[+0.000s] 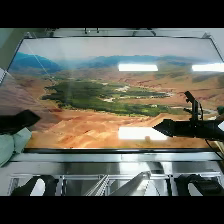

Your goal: Fold the shirts.

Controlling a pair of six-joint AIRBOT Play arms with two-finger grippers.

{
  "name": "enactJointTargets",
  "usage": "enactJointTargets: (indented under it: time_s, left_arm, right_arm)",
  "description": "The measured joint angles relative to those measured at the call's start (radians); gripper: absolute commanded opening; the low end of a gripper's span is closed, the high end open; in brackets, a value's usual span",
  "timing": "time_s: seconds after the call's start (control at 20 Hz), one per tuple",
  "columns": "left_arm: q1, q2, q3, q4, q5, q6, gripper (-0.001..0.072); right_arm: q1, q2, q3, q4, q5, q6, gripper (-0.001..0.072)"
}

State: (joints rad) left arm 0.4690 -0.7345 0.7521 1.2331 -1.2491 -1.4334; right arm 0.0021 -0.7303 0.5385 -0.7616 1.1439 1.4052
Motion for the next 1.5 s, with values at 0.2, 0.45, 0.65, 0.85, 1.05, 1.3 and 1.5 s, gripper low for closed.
enactJointTargets:
  time_s: [0.2,0.45,0.65,0.85,1.05,1.3,1.5]
  left_arm:
    - [0.407,-0.067,-0.069,0.087,0.014,-0.016,0.0545]
    - [0.757,-0.229,-0.117,0.101,0.098,0.033,0.0545]
    - [0.844,-0.386,-0.043,0.084,0.126,0.057,0.0545]
    - [0.866,-0.545,0.059,0.075,0.099,0.066,0.0543]
    - [0.84,-0.677,0.132,0.072,0.046,0.07,0.0156]
    - [0.704,-0.729,0.169,0.018,0.011,0.085,0.0029]
    - [0.54,-0.692,0.266,-0.184,-0.072,0.119,0.0029]
  right_arm:
    - [0.0,0.0,0.0,0.0,-0.009,0.0,0.0022]
    - [0.0,0.0,0.0,0.0,-0.013,0.0,0.0022]
    - [0.0,0.0,0.0,0.0,-0.014,0.0,0.0023]
    - [0.0,0.0,0.0,0.0,-0.016,0.0,0.0022]
    - [0.0,0.0,0.0,0.0,-0.016,0.0,0.0023]
    - [0.0,0.0,0.0,0.0,-0.015,0.0,0.0022]
    - [0.0,0.0,0.0,0.003,-0.015,0.0,0.0022]
